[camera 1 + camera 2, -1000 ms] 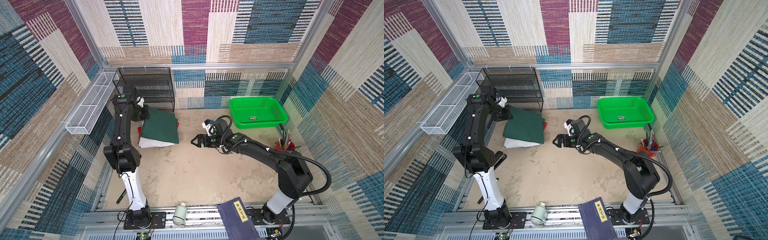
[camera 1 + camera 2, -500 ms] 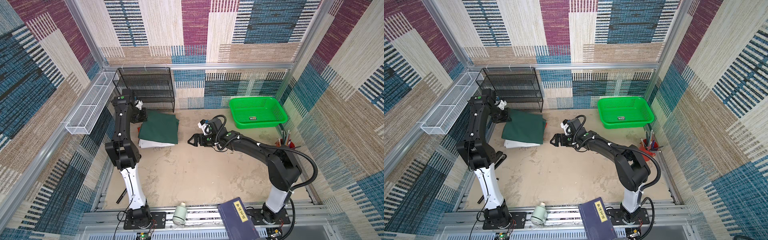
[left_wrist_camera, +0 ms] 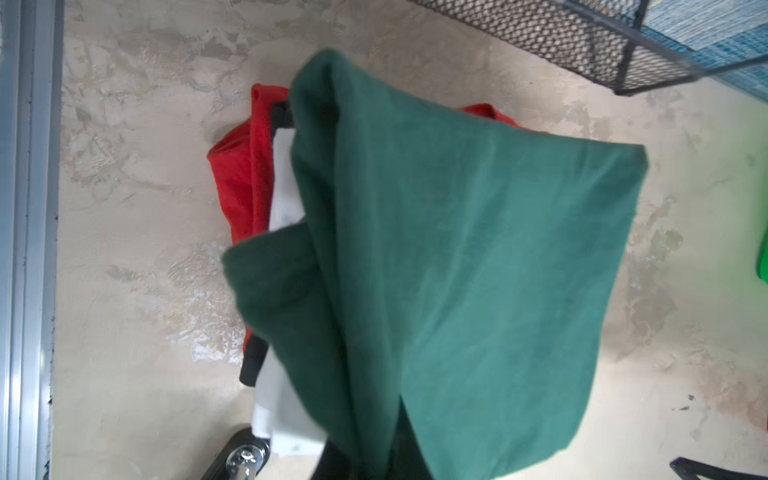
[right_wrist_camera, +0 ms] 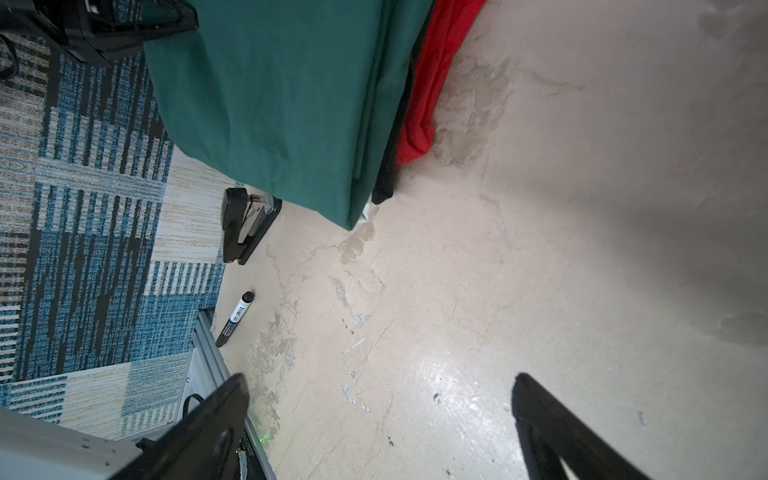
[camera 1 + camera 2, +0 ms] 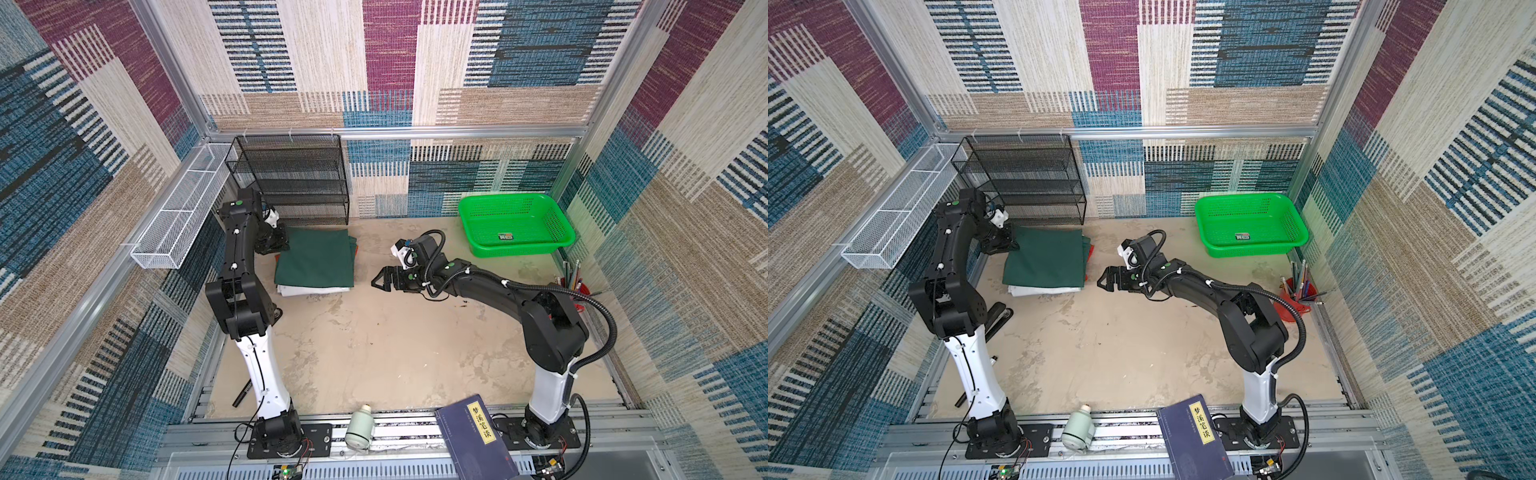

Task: Fold and stack the t-shirts
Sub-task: 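Lower the held green shirt onto the stack with the left gripper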

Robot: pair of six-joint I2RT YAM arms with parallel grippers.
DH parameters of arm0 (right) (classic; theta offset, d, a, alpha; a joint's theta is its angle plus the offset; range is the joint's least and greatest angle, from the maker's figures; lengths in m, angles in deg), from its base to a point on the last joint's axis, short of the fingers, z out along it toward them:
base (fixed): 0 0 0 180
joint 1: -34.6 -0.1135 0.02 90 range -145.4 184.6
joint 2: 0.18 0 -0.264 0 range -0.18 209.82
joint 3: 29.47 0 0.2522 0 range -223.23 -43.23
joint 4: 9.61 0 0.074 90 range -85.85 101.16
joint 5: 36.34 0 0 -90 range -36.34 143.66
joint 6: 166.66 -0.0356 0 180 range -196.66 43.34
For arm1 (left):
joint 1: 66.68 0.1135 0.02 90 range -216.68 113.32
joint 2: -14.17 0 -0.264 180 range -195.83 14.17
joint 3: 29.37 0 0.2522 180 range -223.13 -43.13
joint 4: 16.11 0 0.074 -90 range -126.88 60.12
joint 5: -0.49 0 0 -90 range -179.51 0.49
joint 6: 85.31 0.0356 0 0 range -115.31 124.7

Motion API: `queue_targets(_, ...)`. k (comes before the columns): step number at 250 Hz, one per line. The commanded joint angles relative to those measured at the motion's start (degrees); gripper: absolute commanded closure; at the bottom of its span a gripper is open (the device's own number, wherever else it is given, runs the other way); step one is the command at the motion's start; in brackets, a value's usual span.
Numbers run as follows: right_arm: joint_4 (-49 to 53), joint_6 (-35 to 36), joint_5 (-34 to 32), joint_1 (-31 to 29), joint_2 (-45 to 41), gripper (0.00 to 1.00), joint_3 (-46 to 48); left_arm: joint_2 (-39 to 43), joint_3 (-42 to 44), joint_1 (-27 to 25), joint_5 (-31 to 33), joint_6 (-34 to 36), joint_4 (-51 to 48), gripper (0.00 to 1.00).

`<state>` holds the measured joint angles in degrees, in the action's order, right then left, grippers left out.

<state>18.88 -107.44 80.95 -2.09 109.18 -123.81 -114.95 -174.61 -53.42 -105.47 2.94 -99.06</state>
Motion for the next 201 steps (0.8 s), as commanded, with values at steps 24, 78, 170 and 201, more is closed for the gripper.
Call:
queue_targets(24,0.53,0.45,1.78,-0.14,3.17,0.01,-2.21,-2.39,-0.84,1.49,1.35,1.01,1.16,1.00)
queue_targets(78,-0.26,0.02,3.13,-0.07,6.03,0.01,-2.38,-6.14,-6.29,2.21,10.34,0.16,0.34,0.72)
queue_targets(170,-4.23,-2.15,4.73,-0.21,8.27,0.01,-0.89,8.92,19.58,2.21,1.90,-6.44,24.18,0.85)
queue_targets(201,-4.40,-2.23,4.95,-0.23,8.85,0.01,-0.97,5.88,18.64,2.21,-4.70,-10.28,28.14,0.88)
